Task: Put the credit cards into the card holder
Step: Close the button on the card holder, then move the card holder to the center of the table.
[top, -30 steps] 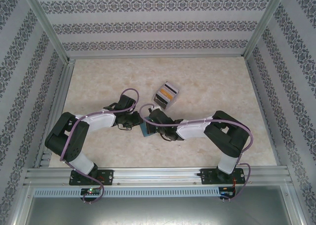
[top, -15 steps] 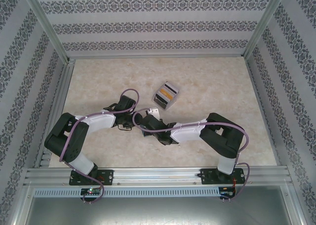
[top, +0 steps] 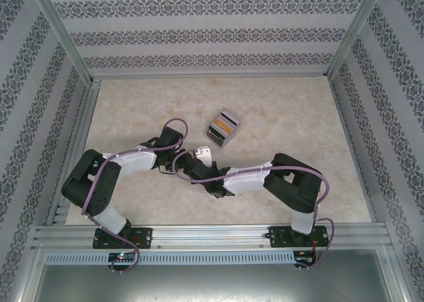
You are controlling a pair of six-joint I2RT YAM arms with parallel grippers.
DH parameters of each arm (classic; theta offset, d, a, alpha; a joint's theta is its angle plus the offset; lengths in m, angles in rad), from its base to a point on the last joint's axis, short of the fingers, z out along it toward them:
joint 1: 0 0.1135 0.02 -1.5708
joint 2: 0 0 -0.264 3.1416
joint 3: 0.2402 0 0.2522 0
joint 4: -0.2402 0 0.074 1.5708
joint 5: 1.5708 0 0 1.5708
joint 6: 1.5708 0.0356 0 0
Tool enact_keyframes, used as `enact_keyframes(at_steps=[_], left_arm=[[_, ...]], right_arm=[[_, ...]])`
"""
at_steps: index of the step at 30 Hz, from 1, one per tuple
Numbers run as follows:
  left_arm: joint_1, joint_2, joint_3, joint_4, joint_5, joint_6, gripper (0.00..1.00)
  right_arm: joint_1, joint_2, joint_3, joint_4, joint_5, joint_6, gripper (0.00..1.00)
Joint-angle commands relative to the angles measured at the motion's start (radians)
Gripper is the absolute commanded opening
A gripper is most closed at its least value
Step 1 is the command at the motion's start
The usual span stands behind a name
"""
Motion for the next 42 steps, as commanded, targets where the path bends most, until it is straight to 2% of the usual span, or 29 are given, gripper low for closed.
enact_keyframes(at_steps=[1,5,9,17,28,37,42], left_arm=[[-0.02,0.046,0.032,0.103,0.043,0.008,0.26],[-0.017,0.034,0.033,0.087,0.032,0.011,0.26],[-0.002,0.006,0.035,0.062,0.016,0.021,0.27],[0.038,-0.048,0.11,-0.045,-0.023,0.048,0.31],[0.163,-0.176,0.139,-0.155,-0.071,0.055,0.33],[0.2,-0.243,0.084,-0.156,-0.104,0.025,0.33],[0.212,-0.297,0.064,-0.167,-0.149,0.028,0.34]], right_arm=[[0.048,0.244,-0.139,-0.572,-0.36,0.023,0.02],[0.046,0.155,-0.176,-0.519,-0.373,0.043,0.04],[0.026,0.043,-0.131,-0.537,-0.349,-0.001,0.09],[-0.093,-0.073,-0.066,-0.478,-0.375,-0.094,0.16],[-0.243,-0.024,0.034,-0.343,-0.443,-0.194,0.2],[-0.31,0.087,0.213,-0.308,-0.505,-0.258,0.22],[-0.316,0.065,0.263,-0.298,-0.532,-0.292,0.25]])
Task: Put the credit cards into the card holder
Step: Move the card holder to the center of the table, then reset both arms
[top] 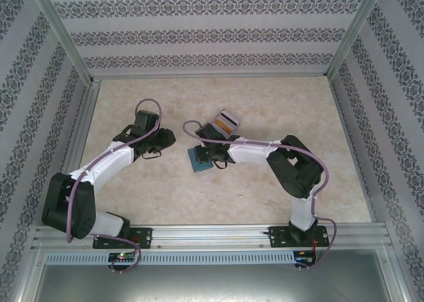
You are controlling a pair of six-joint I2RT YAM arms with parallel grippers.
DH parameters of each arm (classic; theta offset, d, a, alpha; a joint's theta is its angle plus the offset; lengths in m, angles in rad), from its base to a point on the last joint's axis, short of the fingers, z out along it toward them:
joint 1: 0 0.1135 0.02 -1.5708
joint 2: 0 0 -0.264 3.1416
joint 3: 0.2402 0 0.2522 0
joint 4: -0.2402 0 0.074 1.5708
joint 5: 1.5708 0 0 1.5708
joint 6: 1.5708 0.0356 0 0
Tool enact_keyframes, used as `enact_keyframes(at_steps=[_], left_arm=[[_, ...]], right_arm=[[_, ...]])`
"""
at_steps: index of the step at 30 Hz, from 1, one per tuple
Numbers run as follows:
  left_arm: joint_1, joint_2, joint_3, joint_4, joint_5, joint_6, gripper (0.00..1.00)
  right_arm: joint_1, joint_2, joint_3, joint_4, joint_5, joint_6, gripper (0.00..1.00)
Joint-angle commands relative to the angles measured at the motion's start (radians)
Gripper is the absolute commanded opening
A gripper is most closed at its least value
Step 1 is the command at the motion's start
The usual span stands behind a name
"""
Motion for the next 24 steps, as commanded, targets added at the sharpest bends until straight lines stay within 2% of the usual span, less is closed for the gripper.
enact_keyframes(at_steps=[1,7,15,24], left_arm=[[0.022,-0.055,-0.018,-0.029,-0.057,-0.001,0.34],[0.047,-0.095,-0.027,-0.017,-0.082,0.005,0.34],[0.073,-0.221,-0.024,-0.035,-0.213,0.048,0.37],[0.09,-0.277,-0.005,-0.104,-0.398,0.076,0.38]], right_arm=[[-0.006,0.008,0.019,-0.066,-0.022,-0.058,0.26],[-0.007,-0.109,0.036,-0.084,-0.025,-0.141,0.4],[-0.029,-0.356,-0.001,-0.143,0.069,-0.246,0.44],[-0.172,-0.72,-0.17,-0.169,0.19,-0.305,0.56]])
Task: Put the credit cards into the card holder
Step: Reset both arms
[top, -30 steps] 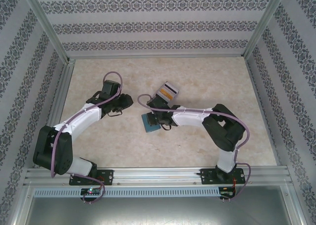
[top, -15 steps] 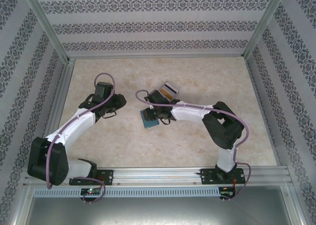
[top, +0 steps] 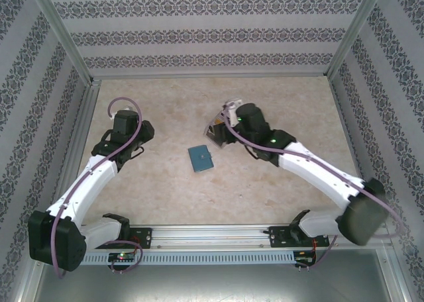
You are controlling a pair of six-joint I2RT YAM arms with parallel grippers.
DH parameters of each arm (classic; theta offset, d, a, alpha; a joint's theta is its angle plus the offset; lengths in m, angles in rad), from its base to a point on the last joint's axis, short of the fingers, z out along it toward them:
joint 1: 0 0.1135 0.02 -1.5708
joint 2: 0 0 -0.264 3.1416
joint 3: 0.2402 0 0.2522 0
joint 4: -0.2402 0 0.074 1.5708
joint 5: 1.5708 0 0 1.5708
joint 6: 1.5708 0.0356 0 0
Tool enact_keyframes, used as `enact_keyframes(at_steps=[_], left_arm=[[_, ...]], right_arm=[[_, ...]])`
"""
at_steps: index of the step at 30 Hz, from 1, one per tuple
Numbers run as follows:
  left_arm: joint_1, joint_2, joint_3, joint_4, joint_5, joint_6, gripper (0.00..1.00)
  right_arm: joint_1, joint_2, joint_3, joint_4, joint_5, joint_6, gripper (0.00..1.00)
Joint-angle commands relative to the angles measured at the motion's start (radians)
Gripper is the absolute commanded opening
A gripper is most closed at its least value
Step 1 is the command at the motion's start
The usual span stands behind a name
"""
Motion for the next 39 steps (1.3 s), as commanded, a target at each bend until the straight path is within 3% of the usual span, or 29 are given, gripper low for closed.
enact_keyframes(at_steps=[1,2,6,8,9,13,14,18,23,26,29,33,39], left_arm=[[0.013,-0.032,0.009,-0.043,-0.12,0.036,0.39],[0.015,-0.038,0.007,-0.041,-0.143,0.04,0.47],[0.015,-0.056,0.005,-0.044,-0.254,0.054,0.63],[0.017,-0.063,-0.01,-0.027,-0.294,0.068,0.66],[0.02,-0.066,-0.02,-0.015,-0.311,0.077,0.67],[0.024,-0.079,-0.088,0.071,-0.381,0.098,0.98],[0.023,-0.082,-0.117,0.106,-0.406,0.104,1.0],[0.025,-0.076,-0.221,0.263,-0.503,0.174,1.0],[0.026,-0.038,-0.345,0.488,-0.523,0.327,1.0],[0.036,-0.004,-0.346,0.526,-0.501,0.398,1.0],[0.041,0.034,-0.392,0.697,-0.425,0.504,1.0],[0.086,0.098,-0.461,0.889,-0.367,0.528,1.0],[0.13,0.206,-0.493,1.045,-0.25,0.598,1.0]], right_arm=[[-0.068,-0.109,-0.088,-0.041,0.089,-0.044,0.57],[-0.101,-0.149,-0.119,-0.036,0.093,-0.041,0.59],[-0.266,-0.287,-0.248,-0.015,0.098,0.003,0.67],[-0.35,-0.337,-0.313,0.004,0.095,0.022,0.69],[-0.393,-0.362,-0.345,0.013,0.095,0.032,0.73],[-0.514,-0.431,-0.451,0.046,0.122,0.057,0.94],[-0.531,-0.442,-0.474,0.054,0.149,0.06,0.98],[-0.578,-0.438,-0.556,0.137,0.246,0.032,0.98],[-0.58,-0.41,-0.758,0.481,0.428,0.018,0.98],[-0.581,-0.375,-0.821,0.63,0.349,-0.074,0.98],[-0.583,-0.314,-0.83,0.703,0.327,-0.123,0.98],[-0.587,-0.239,-0.809,0.77,0.299,-0.166,0.98],[-0.62,-0.162,-0.795,0.863,0.201,-0.188,0.98]])
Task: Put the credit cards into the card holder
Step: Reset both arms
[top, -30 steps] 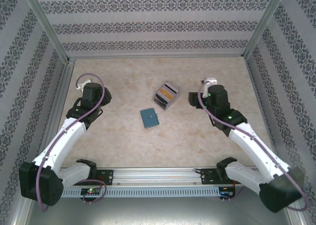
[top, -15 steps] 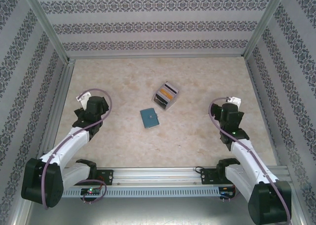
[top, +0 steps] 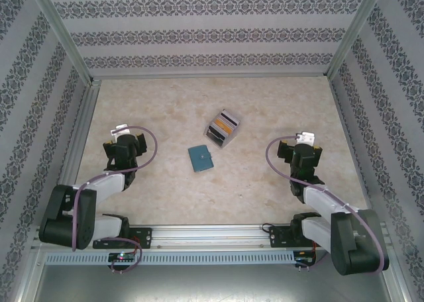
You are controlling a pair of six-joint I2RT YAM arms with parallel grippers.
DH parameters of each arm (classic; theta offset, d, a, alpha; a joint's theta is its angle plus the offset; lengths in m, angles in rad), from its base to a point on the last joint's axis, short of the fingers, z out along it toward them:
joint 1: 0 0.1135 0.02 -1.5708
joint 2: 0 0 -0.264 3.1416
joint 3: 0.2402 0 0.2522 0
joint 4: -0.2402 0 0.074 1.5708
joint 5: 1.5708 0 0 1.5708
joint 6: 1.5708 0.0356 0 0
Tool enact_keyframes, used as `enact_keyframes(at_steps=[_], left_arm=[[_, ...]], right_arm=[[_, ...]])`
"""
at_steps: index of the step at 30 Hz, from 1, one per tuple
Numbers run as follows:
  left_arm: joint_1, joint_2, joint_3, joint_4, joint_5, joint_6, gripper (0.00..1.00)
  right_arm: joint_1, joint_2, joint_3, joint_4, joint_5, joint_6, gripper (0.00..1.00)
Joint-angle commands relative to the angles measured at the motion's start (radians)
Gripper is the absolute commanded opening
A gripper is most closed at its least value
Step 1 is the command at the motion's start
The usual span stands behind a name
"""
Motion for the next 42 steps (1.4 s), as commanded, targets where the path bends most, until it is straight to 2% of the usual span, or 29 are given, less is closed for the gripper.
enact_keyframes(at_steps=[1,5,10,14,19,24,27,35,38,41,42], left_arm=[[0.028,0.038,-0.018,0.204,0.097,0.079,1.0],[0.052,0.06,-0.009,0.226,0.235,0.156,0.99],[0.099,0.168,0.002,0.308,0.356,0.132,0.99],[0.105,0.243,0.059,0.267,0.44,0.159,0.99],[0.108,0.245,0.052,0.278,0.451,0.159,0.99],[0.108,0.247,0.053,0.28,0.454,0.161,1.0],[0.108,0.247,0.053,0.28,0.453,0.161,1.0],[0.108,0.248,0.055,0.278,0.452,0.162,0.99],[0.108,0.247,0.055,0.278,0.452,0.162,1.0],[0.108,0.247,0.055,0.278,0.452,0.162,1.0],[0.108,0.247,0.054,0.278,0.452,0.162,1.0]], right_arm=[[-0.03,0.035,0.032,0.118,-0.07,-0.03,0.98],[-0.069,0.069,0.041,0.154,-0.112,-0.018,0.98],[-0.128,0.113,0.044,0.212,-0.181,0.01,0.98],[-0.172,0.142,0.054,0.239,-0.227,0.037,0.98],[-0.199,0.176,0.074,0.243,-0.334,0.049,0.98],[-0.2,0.278,0.08,0.387,-0.5,0.047,0.98],[-0.195,0.331,0.107,0.397,-0.566,0.019,0.98],[-0.154,0.365,0.156,0.36,-0.571,-0.037,0.98],[-0.115,0.381,0.169,0.341,-0.518,-0.071,0.98],[-0.102,0.437,0.141,0.451,-0.496,-0.07,0.98],[-0.102,0.427,0.147,0.423,-0.492,-0.073,0.98]])
